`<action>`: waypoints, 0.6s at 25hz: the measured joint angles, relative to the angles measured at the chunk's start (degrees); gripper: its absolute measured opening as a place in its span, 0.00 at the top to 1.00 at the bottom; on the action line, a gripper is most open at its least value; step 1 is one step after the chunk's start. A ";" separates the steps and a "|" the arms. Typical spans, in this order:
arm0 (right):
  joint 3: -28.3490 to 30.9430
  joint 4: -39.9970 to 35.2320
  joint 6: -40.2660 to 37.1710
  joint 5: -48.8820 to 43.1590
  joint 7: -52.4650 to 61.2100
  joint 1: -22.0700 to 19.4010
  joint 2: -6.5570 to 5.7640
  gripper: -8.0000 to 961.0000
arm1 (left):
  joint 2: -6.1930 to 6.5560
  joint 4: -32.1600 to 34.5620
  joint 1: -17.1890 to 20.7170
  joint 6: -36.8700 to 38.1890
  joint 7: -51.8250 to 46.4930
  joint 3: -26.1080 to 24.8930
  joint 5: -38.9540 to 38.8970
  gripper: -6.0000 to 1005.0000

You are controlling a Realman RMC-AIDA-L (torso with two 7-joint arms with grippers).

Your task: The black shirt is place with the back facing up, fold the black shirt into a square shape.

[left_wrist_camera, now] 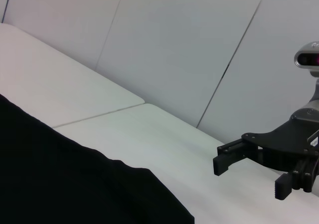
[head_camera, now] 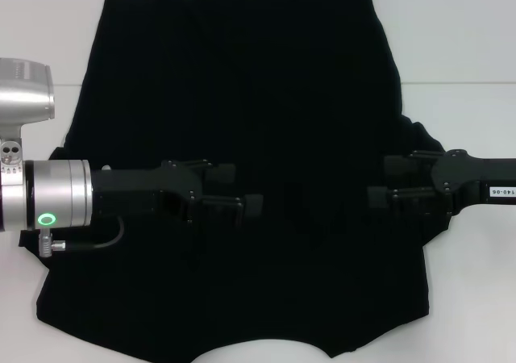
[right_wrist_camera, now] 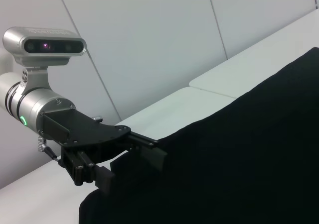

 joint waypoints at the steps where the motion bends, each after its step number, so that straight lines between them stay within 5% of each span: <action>1: 0.00 0.00 0.01 0.00 0.00 0.01 -0.01 0.05 | 0.00 0.00 0.00 0.00 0.00 0.00 0.02 0.07; 15: -0.18 0.00 0.19 0.05 -0.01 0.51 0.03 0.05 | -0.04 0.06 0.32 -0.93 -0.22 -0.23 0.08 0.07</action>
